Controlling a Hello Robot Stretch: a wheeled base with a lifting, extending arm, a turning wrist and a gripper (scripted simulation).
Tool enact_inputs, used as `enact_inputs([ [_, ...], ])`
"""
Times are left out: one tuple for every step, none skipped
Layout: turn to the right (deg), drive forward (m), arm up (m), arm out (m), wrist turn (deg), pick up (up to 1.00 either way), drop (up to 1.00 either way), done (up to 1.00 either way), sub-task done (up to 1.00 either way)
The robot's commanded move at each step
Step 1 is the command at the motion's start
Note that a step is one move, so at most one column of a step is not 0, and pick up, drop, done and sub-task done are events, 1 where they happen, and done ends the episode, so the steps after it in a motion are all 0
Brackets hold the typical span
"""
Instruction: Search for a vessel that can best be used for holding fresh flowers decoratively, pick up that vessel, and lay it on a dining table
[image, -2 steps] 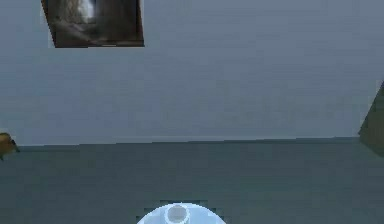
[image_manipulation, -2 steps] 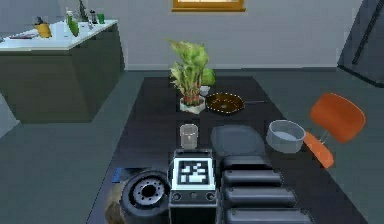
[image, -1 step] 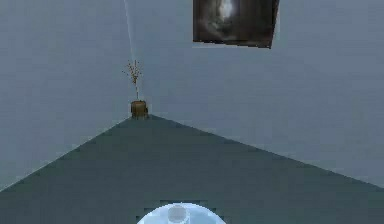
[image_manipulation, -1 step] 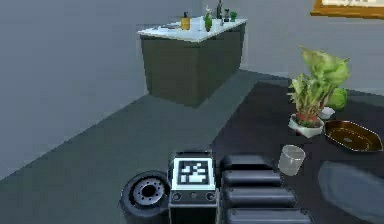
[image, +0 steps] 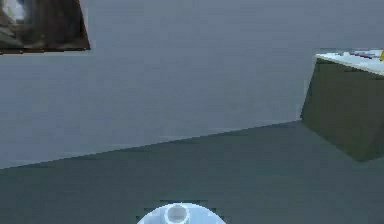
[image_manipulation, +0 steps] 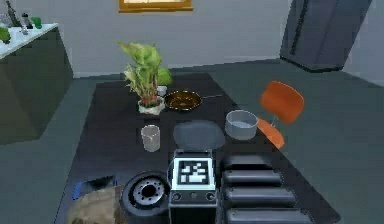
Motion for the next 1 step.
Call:
enact_inputs([
  [24.0,0.0,0.0,0.0,0.0,0.0,0.0,0.0,0.0],
])
